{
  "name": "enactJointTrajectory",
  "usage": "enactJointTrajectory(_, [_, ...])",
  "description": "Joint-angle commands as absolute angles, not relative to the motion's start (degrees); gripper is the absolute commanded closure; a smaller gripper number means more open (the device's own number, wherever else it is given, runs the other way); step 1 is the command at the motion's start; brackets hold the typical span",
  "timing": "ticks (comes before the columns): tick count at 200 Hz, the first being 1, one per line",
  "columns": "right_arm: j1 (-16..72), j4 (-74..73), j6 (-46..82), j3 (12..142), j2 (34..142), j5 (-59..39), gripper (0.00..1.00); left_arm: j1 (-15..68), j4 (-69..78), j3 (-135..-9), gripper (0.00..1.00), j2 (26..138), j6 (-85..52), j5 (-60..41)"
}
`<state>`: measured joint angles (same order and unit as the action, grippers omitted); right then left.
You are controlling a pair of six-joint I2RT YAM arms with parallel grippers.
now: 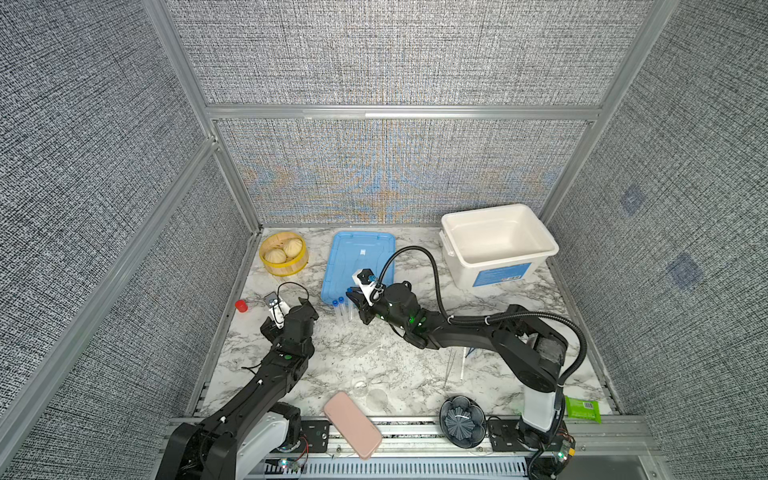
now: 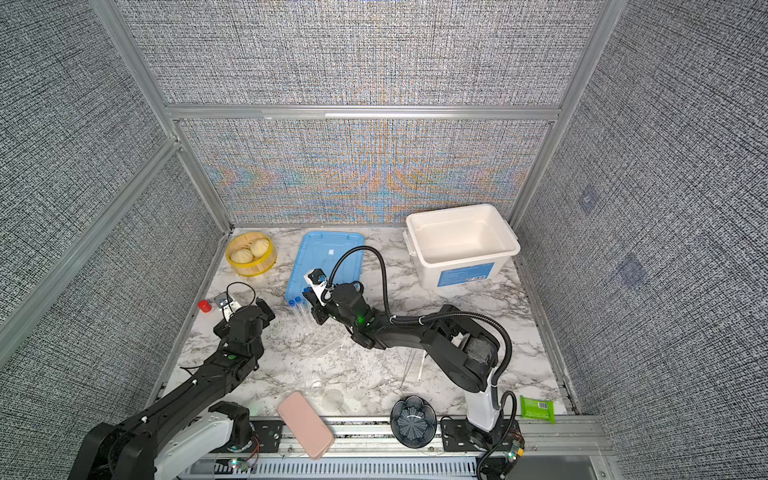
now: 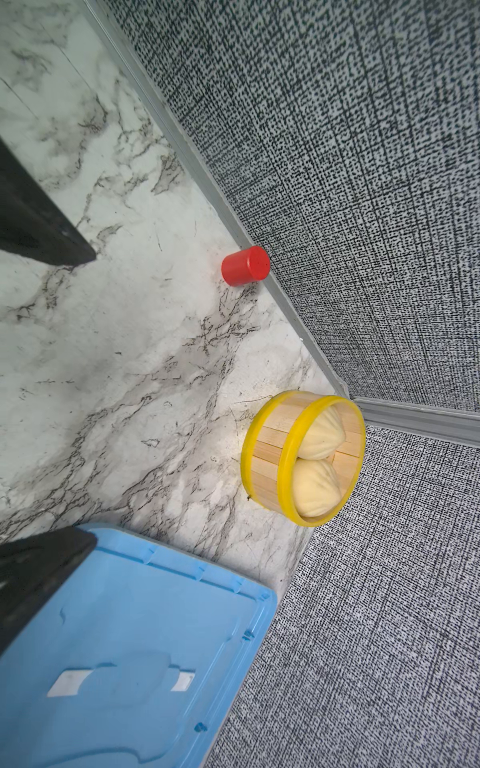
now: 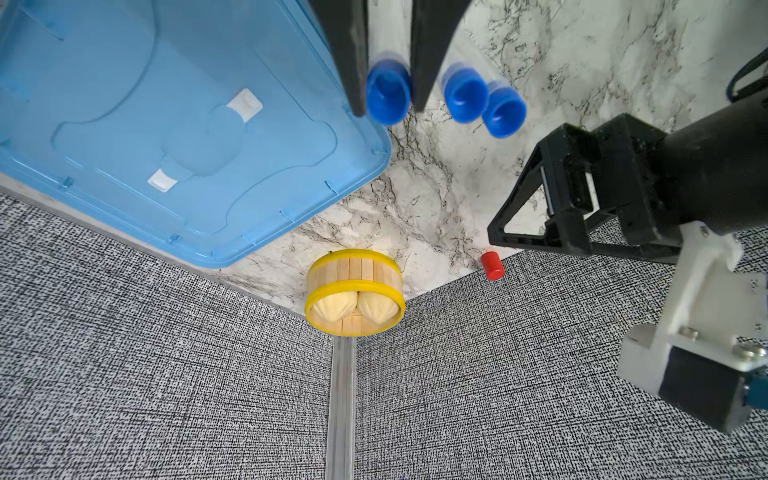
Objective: Organize the chemistry lab equipment
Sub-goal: 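Lower the test tube beside the two tubes and open the right gripper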
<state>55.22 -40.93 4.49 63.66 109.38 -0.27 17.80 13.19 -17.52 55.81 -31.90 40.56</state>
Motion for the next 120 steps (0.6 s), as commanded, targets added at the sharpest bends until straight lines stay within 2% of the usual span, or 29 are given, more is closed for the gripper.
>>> enactJointTrajectory(1, [55.61,-42.52,3.37,63.64,109.51,0.43,0.86,17.75,13.54,-17.75,0.01,55.9,-31.55,41.1])
enactJointTrajectory(120, [56.21,-42.12,3.47,63.63,110.3,0.62,0.79,17.75,13.62,-17.75,0.01,55.99,-31.55,41.02])
